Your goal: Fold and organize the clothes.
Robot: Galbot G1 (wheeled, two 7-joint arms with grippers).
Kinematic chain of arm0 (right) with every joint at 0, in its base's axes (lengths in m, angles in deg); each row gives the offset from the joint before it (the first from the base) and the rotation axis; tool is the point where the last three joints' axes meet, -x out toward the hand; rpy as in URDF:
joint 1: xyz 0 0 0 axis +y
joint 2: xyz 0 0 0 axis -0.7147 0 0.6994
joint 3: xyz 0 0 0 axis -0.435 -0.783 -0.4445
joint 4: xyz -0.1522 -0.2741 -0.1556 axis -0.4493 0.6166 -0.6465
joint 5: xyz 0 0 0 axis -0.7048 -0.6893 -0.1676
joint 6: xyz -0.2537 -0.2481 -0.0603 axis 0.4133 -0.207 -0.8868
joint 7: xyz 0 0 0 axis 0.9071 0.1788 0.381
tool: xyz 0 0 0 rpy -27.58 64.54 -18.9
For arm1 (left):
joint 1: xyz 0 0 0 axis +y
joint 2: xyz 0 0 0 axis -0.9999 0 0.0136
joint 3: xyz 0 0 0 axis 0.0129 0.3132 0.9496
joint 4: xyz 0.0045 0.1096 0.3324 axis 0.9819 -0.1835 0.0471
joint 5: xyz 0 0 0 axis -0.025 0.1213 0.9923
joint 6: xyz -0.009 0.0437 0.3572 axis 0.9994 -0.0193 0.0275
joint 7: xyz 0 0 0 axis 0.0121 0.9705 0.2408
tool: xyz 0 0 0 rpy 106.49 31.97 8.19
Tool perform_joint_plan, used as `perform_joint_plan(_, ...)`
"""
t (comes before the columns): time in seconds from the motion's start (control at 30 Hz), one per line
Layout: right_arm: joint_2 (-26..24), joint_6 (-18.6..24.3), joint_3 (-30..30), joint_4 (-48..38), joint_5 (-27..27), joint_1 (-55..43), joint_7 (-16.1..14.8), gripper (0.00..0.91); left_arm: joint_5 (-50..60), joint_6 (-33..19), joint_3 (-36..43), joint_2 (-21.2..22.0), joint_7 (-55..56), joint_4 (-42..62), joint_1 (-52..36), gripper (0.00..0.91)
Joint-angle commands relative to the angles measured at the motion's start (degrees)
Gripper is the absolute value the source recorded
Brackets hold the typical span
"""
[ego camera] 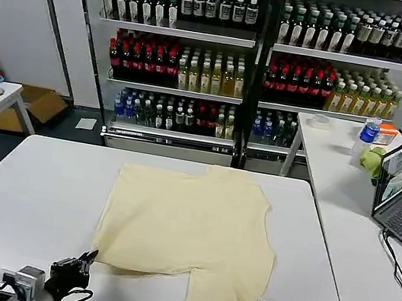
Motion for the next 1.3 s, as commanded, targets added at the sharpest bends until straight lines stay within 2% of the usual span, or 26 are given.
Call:
perform_joint_plan(0.03, -0.5, 0.3, 2.5, 3.0, 0.5, 3.1, -0.4, 0.000, -1.4, -0.1, -2.8, -0.1, -0.1, -4.3, 3.5, 0.010)
perform_joint_plan(0.07, -0.3, 0.3, 2.5, 2.5, 0.4, 2.7, -0.3, 0.000, -1.4, -0.1, -2.7, -0.1, 0.0, -3.9, 3.3, 0.010)
perform_joint_plan(0.1, -0.1, 0.2, 2.2, 1.6, 0.3, 2.2, -0.1, 0.191, -1.4, -0.2, -2.5, -0.1, 0.1, -3.4, 3.1, 0.010)
perform_joint_plan(0.13, 0.2, 0.2, 1.8, 0.7, 0.1, 1.4, 0.2, 0.484, -1.3, -0.2, -2.3, -0.1, 0.2, -3.0, 2.9, 0.010)
perform_joint_plan(0.17, 0.6, 0.0, 1.4, -0.2, -0.3, 0.5, 0.4, 0.907, -1.3, -0.2, -2.1, 0.0, 0.2, -2.7, 2.4, 0.010)
perform_joint_plan(0.27, 1.4, -1.7, 0.1, -3.9, -0.5, -2.6, 1.7, 0.907, -1.1, -0.3, -1.5, -0.2, 0.4, -1.6, 1.0, 0.010)
perform_joint_plan(0.5, 3.9, -3.0, -3.9, -11.5, 1.0, -9.4, 2.7, 0.907, -0.8, -0.4, -0.6, -0.3, 0.4, -0.6, -0.1, 0.010)
perform_joint_plan(0.77, 5.6, -3.0, -7.5, -14.4, 0.0, -10.4, 2.7, 0.907, -0.8, -0.5, -0.6, -0.2, 0.3, -0.7, 0.0, 0.010)
perform_joint_plan(0.8, 5.6, -3.0, -7.8, -14.4, -0.2, -10.3, 2.7, 0.846, -0.8, -0.5, -0.6, -0.2, 0.3, -0.8, 0.0, 0.010)
perform_joint_plan(0.83, 5.6, -3.0, -8.0, -14.4, -0.3, -10.1, 2.7, 0.725, -0.8, -0.5, -0.6, -0.1, 0.3, -0.8, 0.0, 0.010)
perform_joint_plan(0.87, 5.7, -2.9, -8.2, -14.4, -0.4, -9.9, 2.7, 0.423, -0.8, -0.5, -0.6, -0.1, 0.3, -0.8, 0.1, 0.010)
perform_joint_plan(0.9, 5.7, -2.9, -8.3, -14.4, -0.4, -9.8, 2.7, 0.282, -0.8, -0.5, -0.6, 0.0, 0.3, -0.9, 0.1, 0.010)
perform_joint_plan(0.93, 5.7, -2.9, -8.4, -14.5, -0.4, -9.8, 2.7, 0.030, -0.8, -0.6, -0.5, 0.0, 0.3, -0.9, 0.1, 0.010)
perform_joint_plan(0.97, 5.8, -2.6, -8.5, -14.5, -0.4, -9.6, 2.5, 0.000, -0.8, -0.6, -0.5, 0.1, 0.4, -1.0, 0.1, 0.010)
perform_joint_plan(1.3, 5.9, -0.8, -8.8, -14.3, -0.4, -9.1, 1.7, 0.000, -0.6, -0.6, -0.5, 0.6, 0.4, -1.7, 0.4, 0.010)
